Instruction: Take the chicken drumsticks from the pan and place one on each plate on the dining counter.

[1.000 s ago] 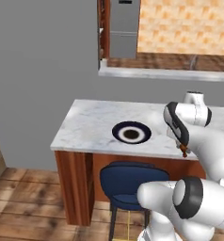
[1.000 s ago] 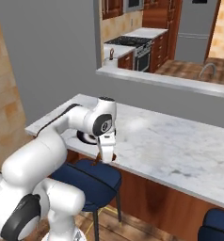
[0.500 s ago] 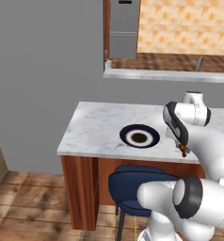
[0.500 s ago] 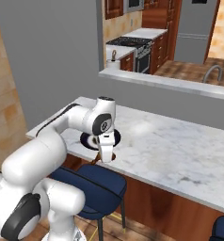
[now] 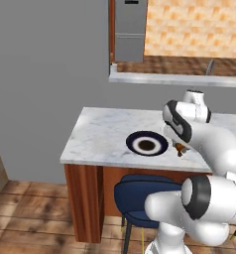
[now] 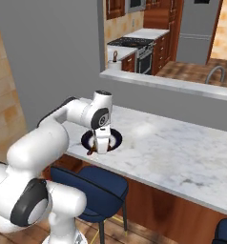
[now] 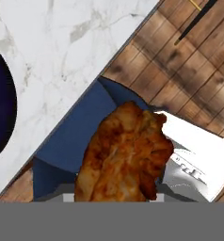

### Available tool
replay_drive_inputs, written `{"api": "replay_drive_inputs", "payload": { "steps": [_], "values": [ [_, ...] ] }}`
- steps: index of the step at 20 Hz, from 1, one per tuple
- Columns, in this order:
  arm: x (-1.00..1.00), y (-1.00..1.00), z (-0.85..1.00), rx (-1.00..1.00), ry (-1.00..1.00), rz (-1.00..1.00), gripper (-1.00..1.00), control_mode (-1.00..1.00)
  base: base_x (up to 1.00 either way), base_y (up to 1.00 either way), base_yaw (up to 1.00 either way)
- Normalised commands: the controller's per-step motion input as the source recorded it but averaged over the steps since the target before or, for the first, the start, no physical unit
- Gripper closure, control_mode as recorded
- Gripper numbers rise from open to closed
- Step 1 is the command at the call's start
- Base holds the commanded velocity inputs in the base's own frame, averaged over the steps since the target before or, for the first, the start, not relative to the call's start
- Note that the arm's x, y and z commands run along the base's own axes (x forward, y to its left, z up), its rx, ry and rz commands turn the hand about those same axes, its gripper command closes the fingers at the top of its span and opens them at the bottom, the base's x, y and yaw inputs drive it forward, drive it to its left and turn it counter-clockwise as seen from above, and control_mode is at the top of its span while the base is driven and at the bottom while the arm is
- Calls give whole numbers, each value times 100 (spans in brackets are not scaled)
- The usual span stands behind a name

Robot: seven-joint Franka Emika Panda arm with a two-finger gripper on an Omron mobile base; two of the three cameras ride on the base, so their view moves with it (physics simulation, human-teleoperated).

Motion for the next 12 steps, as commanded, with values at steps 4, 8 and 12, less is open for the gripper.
{"api": "replay_drive_inputs", "payload": {
  "steps": [4,8,12],
  "values": [
    [59,55,57,0,4,-1,100,-100,0,0,0],
    [60,46,28,0,1,0,100,-100,0,0,0],
    [64,13,-32,0,0,0,100,-100,0,0,0]
  ]
}}
